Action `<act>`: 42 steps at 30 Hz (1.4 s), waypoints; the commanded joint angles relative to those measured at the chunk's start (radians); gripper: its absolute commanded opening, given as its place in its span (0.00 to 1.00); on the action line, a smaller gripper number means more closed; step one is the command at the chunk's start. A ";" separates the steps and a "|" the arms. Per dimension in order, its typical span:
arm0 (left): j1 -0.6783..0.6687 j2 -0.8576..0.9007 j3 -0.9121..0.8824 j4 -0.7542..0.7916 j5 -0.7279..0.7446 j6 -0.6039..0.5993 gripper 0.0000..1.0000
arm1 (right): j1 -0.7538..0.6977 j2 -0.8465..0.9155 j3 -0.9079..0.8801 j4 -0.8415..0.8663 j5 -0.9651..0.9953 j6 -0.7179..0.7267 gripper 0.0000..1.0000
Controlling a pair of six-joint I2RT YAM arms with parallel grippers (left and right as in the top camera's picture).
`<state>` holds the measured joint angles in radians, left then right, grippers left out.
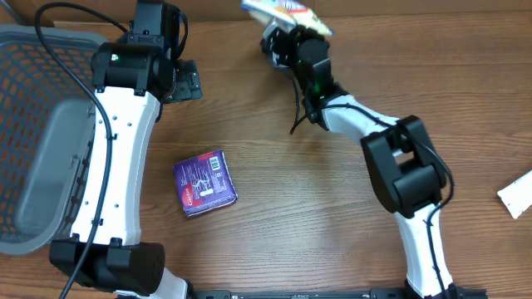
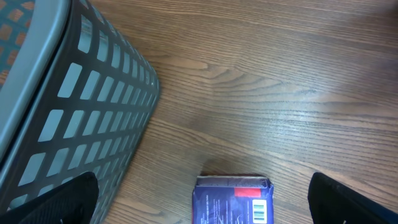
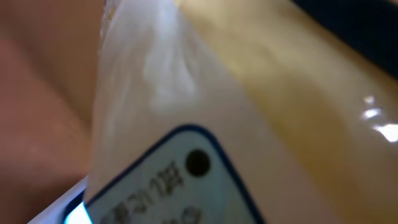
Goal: Scan the item barcode
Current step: 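Hold the snack bag's barcode in front of the scanner, then carry the snack bag to the right side and release it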
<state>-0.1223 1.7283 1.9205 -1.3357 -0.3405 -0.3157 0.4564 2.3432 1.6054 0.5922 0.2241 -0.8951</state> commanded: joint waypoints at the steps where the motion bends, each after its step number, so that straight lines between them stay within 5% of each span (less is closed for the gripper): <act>1: 0.006 0.000 0.016 0.002 0.001 -0.014 1.00 | 0.006 0.004 0.029 0.016 0.012 -0.026 0.04; 10: 0.006 0.000 0.016 0.002 0.001 -0.014 1.00 | 0.016 -0.092 0.029 0.043 0.134 -0.164 0.04; 15: 0.006 0.000 0.016 0.002 0.001 -0.014 1.00 | 0.014 -0.232 0.029 -0.065 0.459 -0.154 0.04; 19: 0.006 0.000 0.016 0.002 0.001 -0.014 1.00 | -0.011 -0.293 0.029 -0.237 0.932 0.139 0.04; 21: 0.006 0.000 0.016 0.002 0.001 -0.014 0.99 | -0.046 -0.310 0.029 -0.475 1.032 0.349 0.04; 25: 0.006 0.000 0.016 0.002 0.001 -0.014 1.00 | -0.174 -0.316 0.028 -1.191 0.911 0.827 0.04; 28: 0.006 0.000 0.016 0.002 0.001 -0.014 1.00 | -0.285 -0.316 0.028 -1.465 0.767 1.108 0.04; 31: 0.006 0.000 0.016 0.002 0.001 -0.014 1.00 | -0.438 -0.316 0.022 -1.591 0.623 1.243 0.04; 38: 0.006 0.000 0.016 0.002 0.001 -0.014 1.00 | -0.797 -0.316 0.018 -1.609 0.319 1.244 0.04; 39: 0.006 0.000 0.016 0.002 0.001 -0.014 1.00 | -0.841 -0.316 0.018 -1.612 0.268 1.243 0.14; 40: 0.006 0.000 0.016 0.002 0.001 -0.014 1.00 | -0.883 -0.316 0.018 -1.614 0.205 1.233 0.51; 41: 0.006 0.000 0.016 0.002 0.001 -0.014 1.00 | -0.924 -0.318 0.019 -1.617 0.124 1.199 1.00; 42: 0.006 0.000 0.016 0.002 0.001 -0.014 1.00 | -0.980 -0.324 0.019 -1.614 -0.029 1.141 1.00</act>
<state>-0.1223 1.7283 1.9205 -1.3357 -0.3401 -0.3157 -0.4332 2.0480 1.6173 -1.0161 0.5533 0.2932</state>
